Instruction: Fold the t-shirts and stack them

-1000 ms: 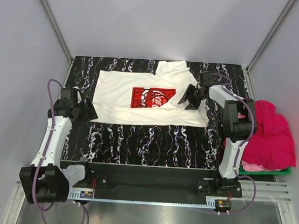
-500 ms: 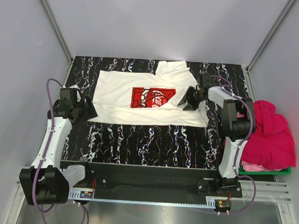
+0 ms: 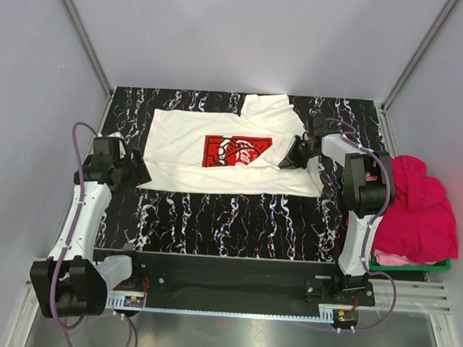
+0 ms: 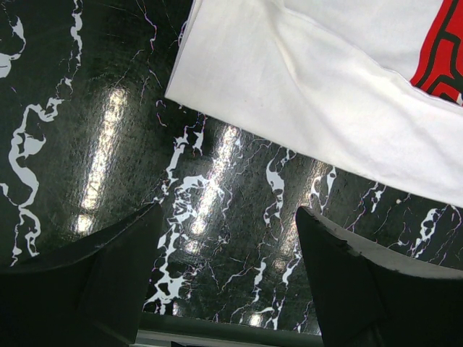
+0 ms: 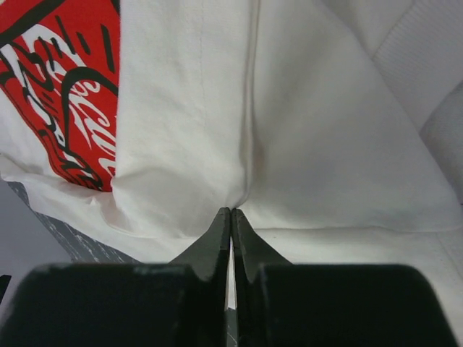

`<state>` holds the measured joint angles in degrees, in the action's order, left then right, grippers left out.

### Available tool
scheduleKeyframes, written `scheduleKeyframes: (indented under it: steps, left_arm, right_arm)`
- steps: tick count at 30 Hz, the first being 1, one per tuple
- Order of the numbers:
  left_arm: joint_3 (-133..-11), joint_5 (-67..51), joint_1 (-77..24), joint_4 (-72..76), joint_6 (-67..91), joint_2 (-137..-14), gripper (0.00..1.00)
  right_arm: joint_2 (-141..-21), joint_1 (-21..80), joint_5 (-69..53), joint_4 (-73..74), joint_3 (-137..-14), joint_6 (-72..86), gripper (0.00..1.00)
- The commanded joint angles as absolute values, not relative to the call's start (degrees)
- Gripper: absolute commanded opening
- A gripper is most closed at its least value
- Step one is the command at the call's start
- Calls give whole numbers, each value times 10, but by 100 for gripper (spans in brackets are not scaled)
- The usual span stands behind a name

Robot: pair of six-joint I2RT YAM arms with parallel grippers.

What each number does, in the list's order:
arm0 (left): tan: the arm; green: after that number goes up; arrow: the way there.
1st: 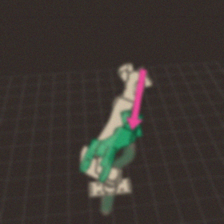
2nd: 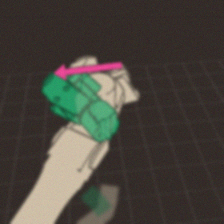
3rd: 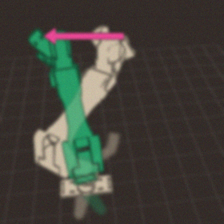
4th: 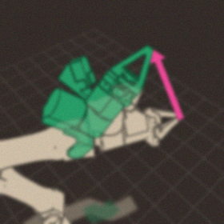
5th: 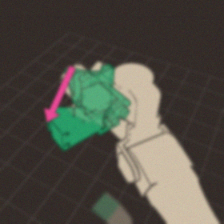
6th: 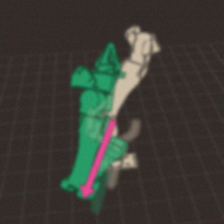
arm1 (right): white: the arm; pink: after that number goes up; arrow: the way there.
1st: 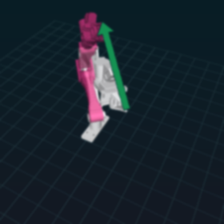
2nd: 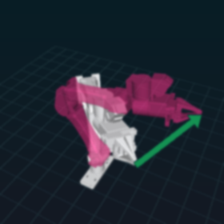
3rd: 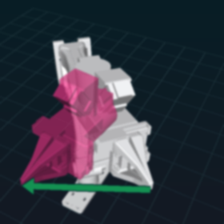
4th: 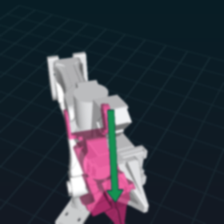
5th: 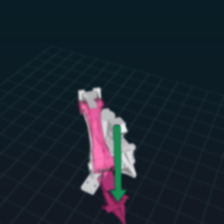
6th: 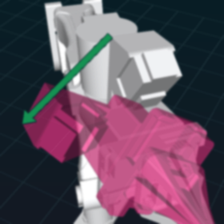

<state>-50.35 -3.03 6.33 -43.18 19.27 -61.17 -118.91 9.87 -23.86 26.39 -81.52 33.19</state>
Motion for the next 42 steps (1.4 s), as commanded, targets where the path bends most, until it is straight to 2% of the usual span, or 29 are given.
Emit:
scheduleKeyframes:
  steps: [1,4,9,13,17,20,23,24,28,30,33,34,38,42]
  left_arm:
    - [-503,-40,65,-410,184,-601,79]
    - [-502,-41,65,-409,184,-600,79]
    - [-503,-41,66,-409,182,-601,79]
    - [-503,-45,65,-408,183,-606,79]
    - [-503,-42,66,-410,183,-613,79]
    - [-504,-39,66,-412,184,-620,79]
    - [-508,-20,65,-423,192,-628,80]
    - [-509,-12,66,-430,195,-630,80]
    - [-507,-18,70,-430,217,-637,81]
    - [-505,-39,71,-424,221,-642,81]
    - [-506,-47,73,-423,219,-645,81]
    - [-505,-46,73,-422,219,-639,80]
    - [-494,-51,73,-414,218,-615,81]
    - [-489,-50,72,-403,216,-604,81]
  right_arm:
    - [-1193,100,-268,258,-856,335,4]
    - [-1209,105,-283,266,-907,340,1]
    - [-1270,125,-301,291,-1021,351,0]
    - [-1362,141,-315,315,-1169,357,1]
    - [-1433,142,-321,378,-1311,339,56]
    - [-1440,138,-299,431,-1384,303,66]
    - [-1371,125,-258,439,-1329,289,69]
    - [-1316,122,-245,421,-1298,287,72]
    - [-1179,108,-148,389,-1078,275,79]
    - [-1124,104,-145,350,-981,280,79]
    - [-1119,104,-170,327,-929,288,76]
    - [-1125,104,-191,323,-925,292,72]
    - [-1163,108,-214,301,-939,308,70]
    - [-1237,127,-207,344,-1055,297,68]
